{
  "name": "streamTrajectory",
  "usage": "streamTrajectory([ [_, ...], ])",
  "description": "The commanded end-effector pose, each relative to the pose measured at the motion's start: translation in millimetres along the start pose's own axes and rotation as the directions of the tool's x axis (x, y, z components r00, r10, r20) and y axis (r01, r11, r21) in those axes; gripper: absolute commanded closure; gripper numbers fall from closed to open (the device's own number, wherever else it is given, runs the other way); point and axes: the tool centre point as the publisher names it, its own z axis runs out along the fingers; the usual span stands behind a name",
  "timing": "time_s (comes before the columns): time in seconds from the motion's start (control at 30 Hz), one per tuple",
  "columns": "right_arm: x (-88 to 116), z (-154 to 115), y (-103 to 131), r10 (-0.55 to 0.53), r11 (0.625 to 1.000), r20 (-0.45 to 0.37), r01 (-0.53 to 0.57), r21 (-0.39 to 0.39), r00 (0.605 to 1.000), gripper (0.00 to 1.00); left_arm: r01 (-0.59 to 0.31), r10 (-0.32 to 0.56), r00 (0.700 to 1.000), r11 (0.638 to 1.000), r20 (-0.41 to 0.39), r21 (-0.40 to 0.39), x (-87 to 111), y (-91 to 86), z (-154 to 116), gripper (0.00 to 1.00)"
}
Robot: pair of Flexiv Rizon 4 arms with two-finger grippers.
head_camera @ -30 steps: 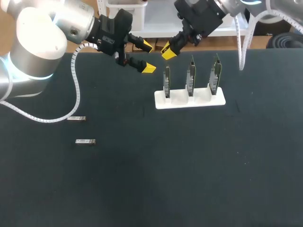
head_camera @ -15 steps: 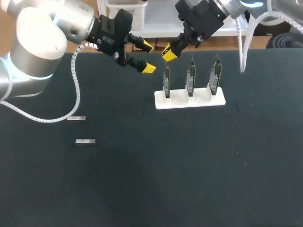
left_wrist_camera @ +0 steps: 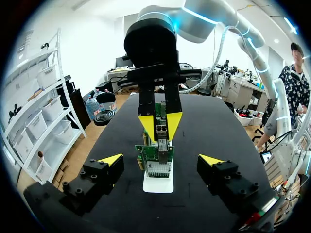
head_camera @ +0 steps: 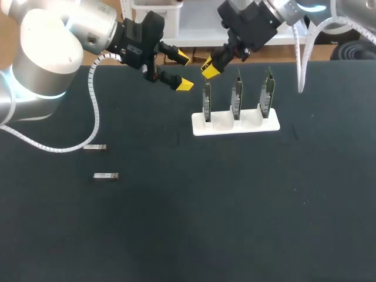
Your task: Pick up the optical module with the left hand, and insert it into the network port with the right hand.
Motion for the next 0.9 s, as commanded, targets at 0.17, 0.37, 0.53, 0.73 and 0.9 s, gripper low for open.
streamTrajectory([
  [0.17, 7, 6, -1, -0.005, 1.000, 0.005, 0.005, 0.001, 1.000, 0.00, 0.002, -0.002, 1.000, 1.000, -0.006, 0.004, -1.0, 1.3, 0, 0.00],
  [0.37, 4, 0, 0, -0.015, 1.000, 0.031, 0.014, 0.018, 0.999, 0.00, 0.002, -0.002, 1.000, 1.000, -0.006, 0.004, -1.0, 1.3, 0, 0.00],
  [0.53, 2, -8, 2, -0.026, 0.999, 0.045, 0.024, 0.036, 0.999, 0.00, 0.002, -0.002, 1.000, 1.000, -0.006, 0.004, -1.0, 1.3, 0, 0.00],
  [0.73, 6, -20, 9, -0.037, 0.998, 0.080, 0.033, 0.048, 0.996, 0.00, 0.002, -0.002, 1.000, 1.000, -0.006, 0.004, -1.0, 1.3, 0, 0.00],
  [0.9, 9, -25, 15, -0.068, 0.997, 0.126, 0.065, 0.032, 0.990, 0.00, 0.002, -0.002, 1.000, 1.000, -0.006, 0.004, -1.0, 1.3, 0, 0.00],
])
